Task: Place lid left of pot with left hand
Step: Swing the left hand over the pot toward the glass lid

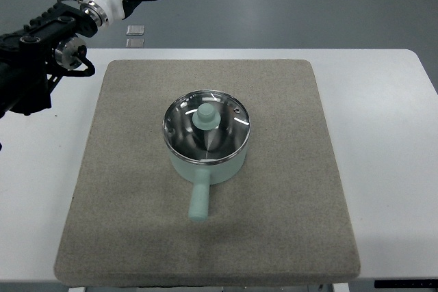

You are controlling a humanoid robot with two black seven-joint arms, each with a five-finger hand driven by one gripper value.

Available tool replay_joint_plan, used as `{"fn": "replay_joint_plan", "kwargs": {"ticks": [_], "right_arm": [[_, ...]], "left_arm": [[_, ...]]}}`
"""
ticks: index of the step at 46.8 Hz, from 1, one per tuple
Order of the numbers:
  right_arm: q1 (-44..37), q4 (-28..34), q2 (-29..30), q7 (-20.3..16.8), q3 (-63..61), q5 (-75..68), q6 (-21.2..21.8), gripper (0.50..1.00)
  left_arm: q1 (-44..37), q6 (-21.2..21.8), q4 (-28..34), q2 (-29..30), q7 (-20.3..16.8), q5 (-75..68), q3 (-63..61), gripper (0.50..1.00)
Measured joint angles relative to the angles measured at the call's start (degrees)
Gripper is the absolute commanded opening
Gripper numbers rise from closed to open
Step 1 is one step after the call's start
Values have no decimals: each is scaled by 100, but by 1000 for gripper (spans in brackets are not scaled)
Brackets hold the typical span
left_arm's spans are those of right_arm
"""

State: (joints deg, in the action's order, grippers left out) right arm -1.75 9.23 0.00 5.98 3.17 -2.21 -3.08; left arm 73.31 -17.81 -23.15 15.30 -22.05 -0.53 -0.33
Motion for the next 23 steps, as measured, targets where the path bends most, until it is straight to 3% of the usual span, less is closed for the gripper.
{"fn": "replay_joint_plan", "kwargs": {"ticks": [14, 23], "right_arm": [[-1, 0, 0, 0, 0, 0, 0, 924], [-1, 0, 0, 0, 0, 0, 0, 924]], "left_arm": [[568, -6, -1506, 769, -1, -2261, -120, 999], [828, -269, -2026, 961, -24, -3487, -158, 999]]}}
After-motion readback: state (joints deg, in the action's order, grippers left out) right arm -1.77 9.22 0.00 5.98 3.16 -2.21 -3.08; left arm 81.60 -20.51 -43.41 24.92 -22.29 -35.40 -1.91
